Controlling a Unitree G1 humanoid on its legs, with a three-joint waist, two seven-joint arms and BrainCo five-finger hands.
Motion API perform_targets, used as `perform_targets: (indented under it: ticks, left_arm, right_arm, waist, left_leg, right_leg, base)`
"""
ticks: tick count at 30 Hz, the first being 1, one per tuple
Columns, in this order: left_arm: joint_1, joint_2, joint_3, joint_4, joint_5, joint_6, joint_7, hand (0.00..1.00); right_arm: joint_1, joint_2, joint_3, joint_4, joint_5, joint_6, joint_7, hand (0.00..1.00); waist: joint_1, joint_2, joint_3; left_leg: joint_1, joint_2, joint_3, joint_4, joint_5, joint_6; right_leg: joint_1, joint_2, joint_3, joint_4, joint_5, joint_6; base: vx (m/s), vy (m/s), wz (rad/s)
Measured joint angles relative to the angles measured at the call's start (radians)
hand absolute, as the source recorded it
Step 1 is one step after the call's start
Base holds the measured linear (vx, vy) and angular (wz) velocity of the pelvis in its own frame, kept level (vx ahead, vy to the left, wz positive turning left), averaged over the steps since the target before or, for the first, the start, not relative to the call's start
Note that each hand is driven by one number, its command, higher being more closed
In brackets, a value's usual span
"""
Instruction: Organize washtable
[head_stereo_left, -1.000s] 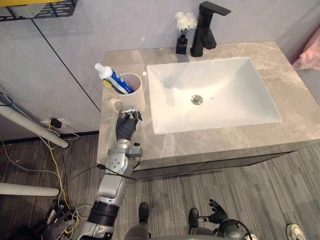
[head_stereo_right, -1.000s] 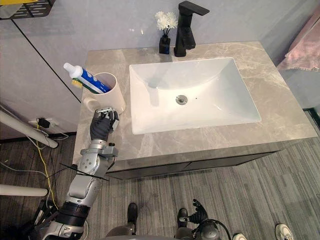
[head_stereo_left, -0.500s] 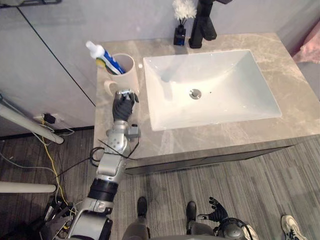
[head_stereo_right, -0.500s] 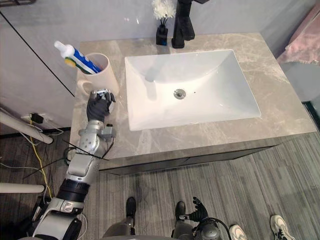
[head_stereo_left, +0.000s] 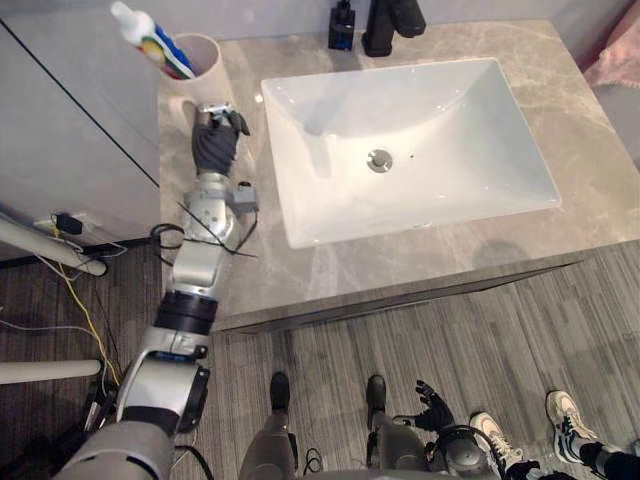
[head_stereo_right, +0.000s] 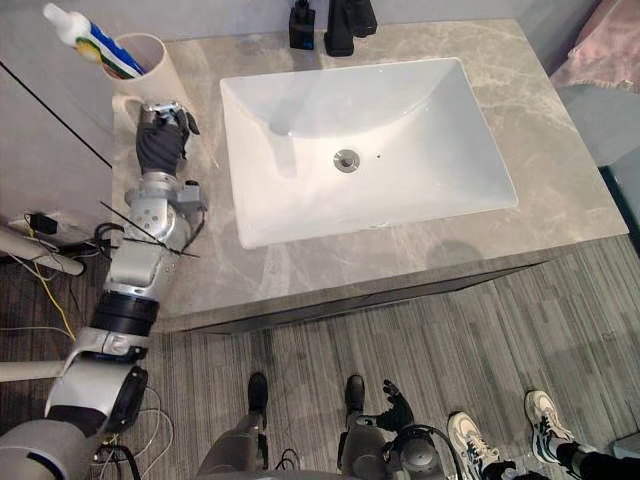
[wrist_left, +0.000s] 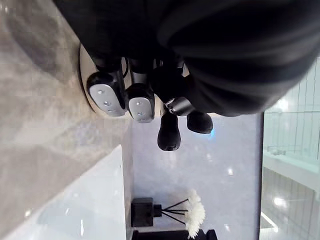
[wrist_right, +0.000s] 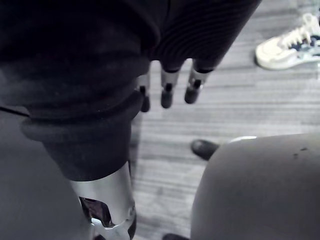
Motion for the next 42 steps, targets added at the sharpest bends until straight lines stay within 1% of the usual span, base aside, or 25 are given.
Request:
perform_targets:
  ticks: [3,6,14,18,19,23,25,27,29,31,32,34,35,36,37,38,40,42]
  left_arm:
    - [-0.080,0.053,0.000,0.071,0.006,0.004,0.003,1.00]
    - [-0.115,0.085,0.005,0.085,0.006,0.004,0.019,1.00]
    - [-0.114,0.086,0.015,0.086,0.009,0.004,0.022,1.00]
    - [-0.096,0.073,0.014,0.074,0.009,0.003,0.023,1.00]
    - [-0.062,0.071,0.013,0.039,0.009,0.003,0.022,1.00]
    - [-0.016,0.045,-0.001,-0.006,0.009,0.003,0.022,1.00]
    - [0.062,0.033,-0.021,-0.110,0.009,0.001,0.020,1.00]
    - [0.164,0.001,-0.048,-0.235,0.009,-0.008,0.006,1.00]
    - [0.232,-0.007,-0.068,-0.278,0.009,-0.026,-0.011,1.00]
    - [0.315,-0.017,-0.085,-0.318,0.007,-0.028,-0.036,1.00]
    - [0.378,-0.036,-0.088,-0.348,0.007,-0.030,-0.052,1.00]
    - [0.470,-0.062,-0.095,-0.398,0.007,-0.031,-0.071,1.00]
    - [0.538,-0.082,-0.092,-0.452,0.007,-0.033,-0.079,1.00]
    - [0.599,-0.106,-0.092,-0.512,0.007,-0.036,-0.090,1.00]
    - [0.628,-0.119,-0.093,-0.540,0.007,-0.040,-0.095,1.00]
    - [0.681,-0.143,-0.094,-0.592,0.008,-0.047,-0.102,1.00]
    - [0.772,-0.177,-0.095,-0.661,0.012,-0.061,-0.116,1.00]
    - [0.831,-0.208,-0.097,-0.696,0.032,-0.068,-0.117,1.00]
  right_arm:
    - [0.000,0.001,0.003,-0.012,0.001,-0.007,-0.001,0.00]
    - [0.000,0.001,0.008,-0.013,0.006,-0.014,-0.001,0.00]
    - [0.000,0.001,0.011,-0.012,0.008,-0.020,-0.004,0.00]
    - [0.000,0.001,0.015,-0.008,0.008,-0.026,-0.015,0.00]
    - [0.000,0.001,0.020,-0.008,0.008,-0.027,-0.018,0.00]
    - [-0.004,0.000,0.020,0.006,0.012,-0.028,-0.019,0.00]
    - [-0.010,0.001,0.019,0.016,0.027,-0.027,-0.019,0.00]
    - [-0.015,0.002,0.018,0.030,0.028,-0.027,-0.019,0.00]
    - [-0.026,0.001,0.017,0.049,0.029,-0.026,-0.018,0.00]
    - [-0.031,0.002,0.000,0.057,0.029,-0.024,-0.018,0.00]
    - [-0.031,0.001,-0.005,0.061,0.029,-0.024,-0.017,0.00]
    - [-0.031,0.001,-0.016,0.083,0.029,-0.023,-0.017,0.00]
    - [-0.031,-0.001,-0.026,0.099,0.029,-0.023,-0.017,0.00]
    - [-0.030,-0.003,-0.035,0.114,0.029,-0.023,-0.017,0.00]
    - [-0.030,-0.003,-0.041,0.121,0.029,-0.023,-0.017,0.00]
    - [-0.030,-0.005,-0.043,0.134,0.029,-0.023,-0.017,0.00]
    - [-0.029,-0.004,-0.044,0.171,0.029,-0.023,-0.017,0.00]
    - [-0.028,-0.005,-0.047,0.195,0.029,-0.022,-0.017,0.00]
  waist:
    - [-0.003,-0.007,0.018]
    - [-0.004,-0.012,0.023]
    - [-0.004,-0.012,0.024]
    - [-0.003,-0.012,0.024]
    - [-0.003,-0.012,0.024]
    - [0.004,-0.012,0.023]
    - [0.003,-0.011,0.024]
    - [0.008,-0.011,0.023]
    - [0.009,-0.008,0.022]
    - [0.012,0.001,0.021]
    - [0.016,0.011,0.017]
    - [0.035,0.028,0.007]
    - [0.044,0.042,-0.002]
    - [0.060,0.057,-0.014]
    - [0.061,0.065,-0.020]
    - [0.065,0.079,-0.033]
    - [0.080,0.093,-0.069]
    - [0.094,0.101,-0.095]
  left_leg:
    - [-0.005,0.000,0.000,0.003,0.000,0.000]
    - [-0.013,0.000,0.001,0.003,0.000,0.000]
    - [-0.013,0.000,-0.007,0.008,0.000,0.000]
    - [-0.012,0.000,-0.010,0.008,0.000,0.000]
    - [-0.010,0.000,-0.010,0.008,0.000,0.000]
    - [-0.002,0.000,-0.014,0.008,0.000,0.000]
    - [0.008,-0.002,-0.015,0.008,0.000,0.000]
    - [0.024,-0.002,-0.018,0.008,0.000,0.000]
    - [0.033,-0.002,-0.020,0.008,0.000,0.000]
    - [0.046,-0.002,-0.026,0.008,0.000,0.000]
    - [0.055,-0.002,-0.033,0.008,0.000,0.000]
    - [0.069,-0.002,-0.038,0.007,0.000,0.000]
    - [0.084,-0.002,-0.042,0.004,-0.001,0.000]
    - [0.096,-0.002,-0.050,0.000,-0.001,0.000]
    - [0.101,-0.003,-0.058,0.000,-0.001,-0.001]
    - [0.113,-0.004,-0.070,-0.001,-0.001,-0.001]
    - [0.132,-0.004,-0.089,-0.004,-0.002,-0.002]
    - [0.140,-0.004,-0.096,-0.004,-0.003,-0.004]
  right_leg:
    - [-0.004,0.000,0.001,0.000,0.002,0.000]
    - [-0.012,0.000,0.003,-0.001,0.003,-0.001]
    - [-0.011,0.000,0.012,-0.001,0.003,-0.001]
    - [-0.008,0.000,0.011,-0.001,0.004,-0.003]
    - [-0.006,0.000,0.011,0.000,0.004,-0.003]
    - [0.005,0.000,0.001,0.000,0.003,-0.003]
    - [0.017,-0.001,-0.001,-0.001,0.003,-0.003]
    - [0.035,-0.001,-0.003,-0.001,0.001,-0.004]
    - [0.045,0.000,-0.010,-0.001,-0.001,-0.007]
    - [0.062,0.000,-0.019,-0.001,-0.003,-0.010]
    - [0.074,0.000,-0.028,-0.001,-0.007,-0.017]
    - [0.092,0.000,-0.034,0.000,-0.011,-0.022]
    - [0.106,-0.001,-0.036,0.002,-0.014,-0.012]
    - [0.116,-0.002,-0.044,0.015,-0.023,-0.005]
    - [0.125,-0.003,-0.052,0.020,-0.029,-0.003]
    - [0.144,-0.005,-0.072,0.027,-0.039,-0.003]
    - [0.167,-0.005,-0.088,0.036,-0.056,0.001]
    - [0.181,-0.005,-0.096,0.037,-0.060,0.001]
  base:
    - [0.00,0.000,0.00]
    - [0.00,0.000,0.00]
    - [0.00,0.000,0.00]
    - [-0.02,-0.002,0.01]
    - [0.00,0.000,0.00]
    - [0.00,-0.002,0.02]
    - [0.00,0.000,0.00]
    - [0.00,-0.006,0.04]
    - [-0.03,-0.008,0.04]
    - [-0.04,-0.005,0.09]
    - [-0.03,0.000,0.15]
    - [-0.02,0.001,0.12]
    - [-0.02,-0.003,0.10]
    - [-0.02,-0.006,0.17]
    - [-0.01,-0.009,0.34]
    - [0.00,-0.008,0.37]
    - [0.00,-0.014,0.30]
    - [0.01,-0.022,0.20]
